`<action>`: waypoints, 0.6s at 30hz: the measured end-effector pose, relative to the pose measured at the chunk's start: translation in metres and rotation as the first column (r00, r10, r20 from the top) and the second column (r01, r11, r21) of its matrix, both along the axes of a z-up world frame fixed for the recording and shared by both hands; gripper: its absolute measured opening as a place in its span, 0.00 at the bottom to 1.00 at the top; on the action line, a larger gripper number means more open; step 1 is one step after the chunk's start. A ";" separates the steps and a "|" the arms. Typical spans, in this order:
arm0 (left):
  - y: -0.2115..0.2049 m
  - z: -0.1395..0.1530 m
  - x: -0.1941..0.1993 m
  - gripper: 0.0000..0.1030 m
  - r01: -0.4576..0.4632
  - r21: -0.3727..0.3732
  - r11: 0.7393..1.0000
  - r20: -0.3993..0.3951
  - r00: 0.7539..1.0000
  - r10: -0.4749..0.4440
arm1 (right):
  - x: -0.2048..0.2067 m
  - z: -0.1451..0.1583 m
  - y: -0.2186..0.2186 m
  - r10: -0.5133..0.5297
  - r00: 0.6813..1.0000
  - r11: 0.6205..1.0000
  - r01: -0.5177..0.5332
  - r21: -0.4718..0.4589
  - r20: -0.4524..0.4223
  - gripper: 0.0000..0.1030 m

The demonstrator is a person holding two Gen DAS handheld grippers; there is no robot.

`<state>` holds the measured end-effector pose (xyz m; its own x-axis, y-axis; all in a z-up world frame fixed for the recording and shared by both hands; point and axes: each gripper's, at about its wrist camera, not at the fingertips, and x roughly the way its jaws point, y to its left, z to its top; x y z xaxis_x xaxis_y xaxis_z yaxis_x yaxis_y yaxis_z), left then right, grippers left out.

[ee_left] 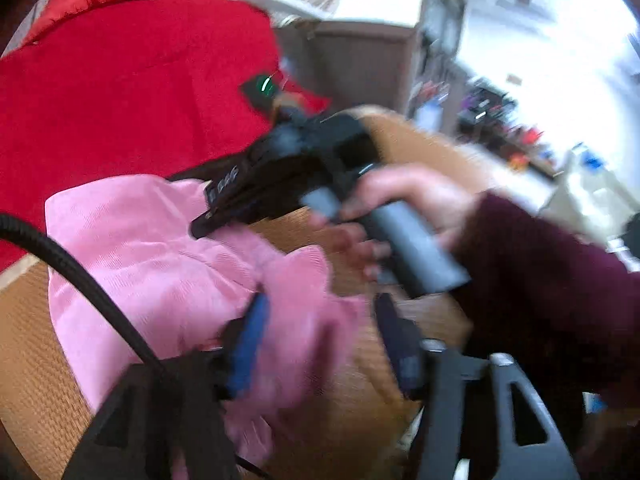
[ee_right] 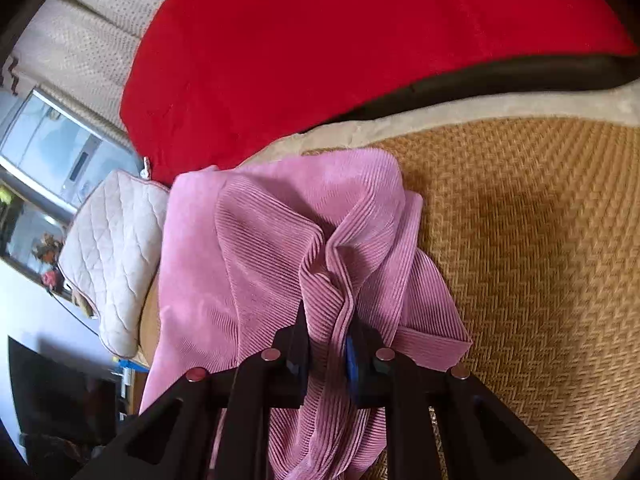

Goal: Fold large clothes

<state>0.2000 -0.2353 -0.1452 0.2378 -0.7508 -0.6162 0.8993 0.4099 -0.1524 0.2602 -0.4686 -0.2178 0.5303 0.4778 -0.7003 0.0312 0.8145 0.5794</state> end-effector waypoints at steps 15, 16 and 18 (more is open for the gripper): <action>0.070 -0.037 0.070 0.71 -0.337 0.068 0.939 -0.027 0.940 0.339 | -0.102 0.072 0.025 -0.022 0.986 0.995 0.037 -0.089 0.164 0.24; 0.064 -0.043 0.071 0.72 -0.332 0.084 0.939 -0.017 0.942 0.335 | -0.105 0.070 0.034 0.001 0.987 0.994 0.016 -0.104 0.162 0.24; 0.044 -0.051 0.061 0.72 -0.322 0.120 0.939 0.029 0.947 0.321 | -0.108 0.058 0.053 0.049 0.991 0.992 -0.034 -0.123 0.122 0.24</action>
